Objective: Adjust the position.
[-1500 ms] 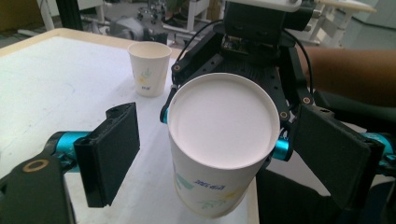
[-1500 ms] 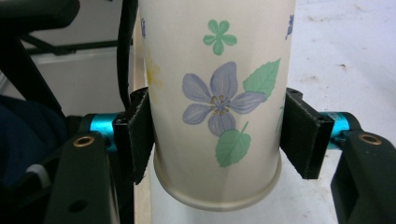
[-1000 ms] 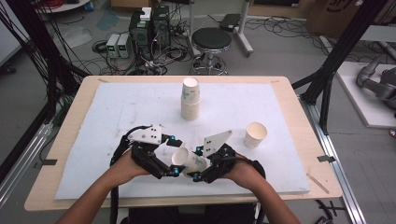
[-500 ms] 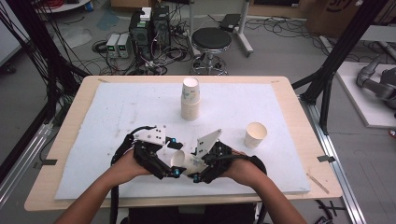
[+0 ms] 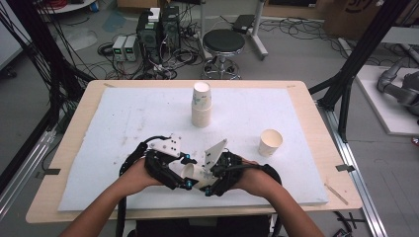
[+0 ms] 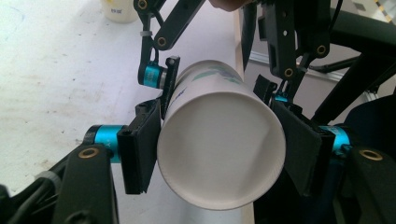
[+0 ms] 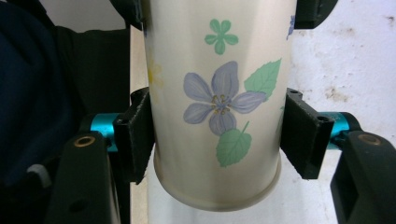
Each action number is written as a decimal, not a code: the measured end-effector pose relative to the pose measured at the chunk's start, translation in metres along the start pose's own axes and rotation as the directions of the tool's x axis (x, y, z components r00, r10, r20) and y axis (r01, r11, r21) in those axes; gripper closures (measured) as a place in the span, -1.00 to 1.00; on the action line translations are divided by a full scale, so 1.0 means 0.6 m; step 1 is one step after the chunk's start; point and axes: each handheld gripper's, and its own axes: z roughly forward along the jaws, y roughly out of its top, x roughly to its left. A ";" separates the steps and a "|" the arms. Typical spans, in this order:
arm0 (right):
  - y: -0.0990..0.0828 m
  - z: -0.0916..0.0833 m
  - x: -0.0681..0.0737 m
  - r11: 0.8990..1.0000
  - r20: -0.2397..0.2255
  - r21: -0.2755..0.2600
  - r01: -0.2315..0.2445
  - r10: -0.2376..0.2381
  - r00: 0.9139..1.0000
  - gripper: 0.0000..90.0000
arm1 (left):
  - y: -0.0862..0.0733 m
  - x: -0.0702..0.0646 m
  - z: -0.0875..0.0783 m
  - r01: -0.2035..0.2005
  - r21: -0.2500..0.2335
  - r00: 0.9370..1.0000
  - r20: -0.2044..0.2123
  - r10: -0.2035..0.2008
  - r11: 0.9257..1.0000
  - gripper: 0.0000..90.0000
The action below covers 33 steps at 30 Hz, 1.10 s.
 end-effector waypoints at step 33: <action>-0.112 -0.048 0.021 0.815 0.099 -0.554 -0.169 0.266 0.959 -0.55 | -0.061 -0.003 -0.022 0.002 -0.308 0.996 -0.085 -0.030 0.951 -0.18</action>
